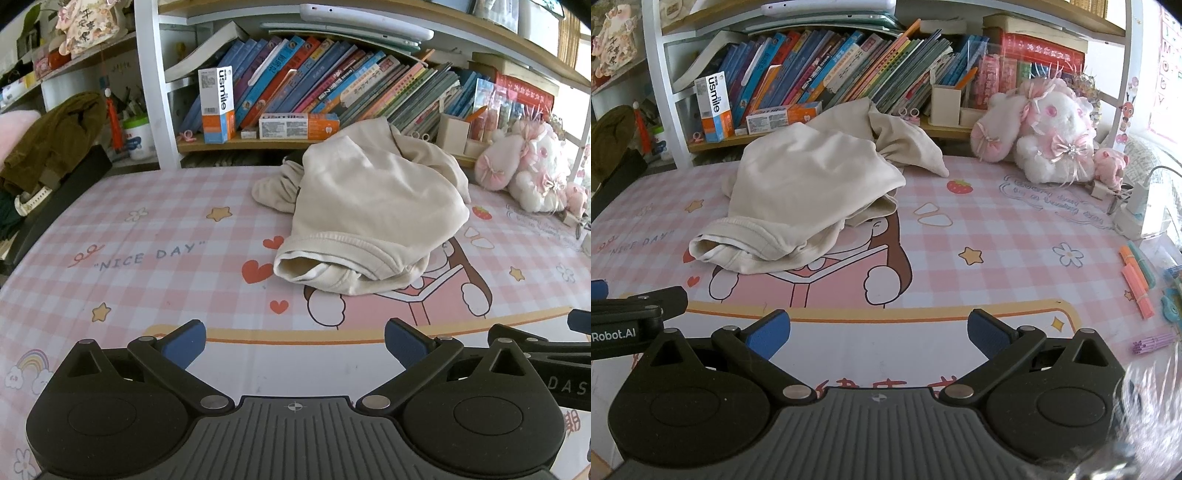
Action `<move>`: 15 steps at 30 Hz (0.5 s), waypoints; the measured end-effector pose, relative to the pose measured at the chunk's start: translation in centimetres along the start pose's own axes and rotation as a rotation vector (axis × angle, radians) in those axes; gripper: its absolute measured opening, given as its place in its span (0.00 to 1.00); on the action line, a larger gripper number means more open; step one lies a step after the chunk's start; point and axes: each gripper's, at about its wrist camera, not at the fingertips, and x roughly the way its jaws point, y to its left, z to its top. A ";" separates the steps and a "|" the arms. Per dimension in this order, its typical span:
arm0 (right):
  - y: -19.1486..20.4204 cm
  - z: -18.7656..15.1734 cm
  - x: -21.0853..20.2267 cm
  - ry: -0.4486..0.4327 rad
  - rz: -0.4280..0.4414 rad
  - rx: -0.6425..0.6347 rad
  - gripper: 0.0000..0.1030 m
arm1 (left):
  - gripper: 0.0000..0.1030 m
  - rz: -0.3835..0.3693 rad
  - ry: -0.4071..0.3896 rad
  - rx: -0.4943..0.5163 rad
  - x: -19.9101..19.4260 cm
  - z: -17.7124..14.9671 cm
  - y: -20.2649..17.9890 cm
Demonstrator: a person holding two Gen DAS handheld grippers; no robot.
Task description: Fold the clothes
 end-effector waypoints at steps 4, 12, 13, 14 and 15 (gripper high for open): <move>0.0 0.0 0.1 0.002 -0.001 -0.001 1.00 | 1.00 -0.003 0.001 -0.001 0.0 0.0 0.1; -0.2 -0.1 0.2 0.010 0.005 0.009 1.00 | 1.00 -0.006 0.010 0.005 0.2 -0.1 0.0; -0.2 -0.1 0.2 0.012 0.005 0.009 1.00 | 1.00 -0.007 0.010 0.005 0.2 -0.1 -0.1; -0.2 -0.2 0.2 0.014 0.006 0.009 1.00 | 1.00 -0.008 0.011 0.005 0.2 -0.2 -0.1; -0.2 -0.2 0.3 0.016 0.007 0.008 1.00 | 1.00 -0.009 0.012 0.005 0.2 -0.2 -0.1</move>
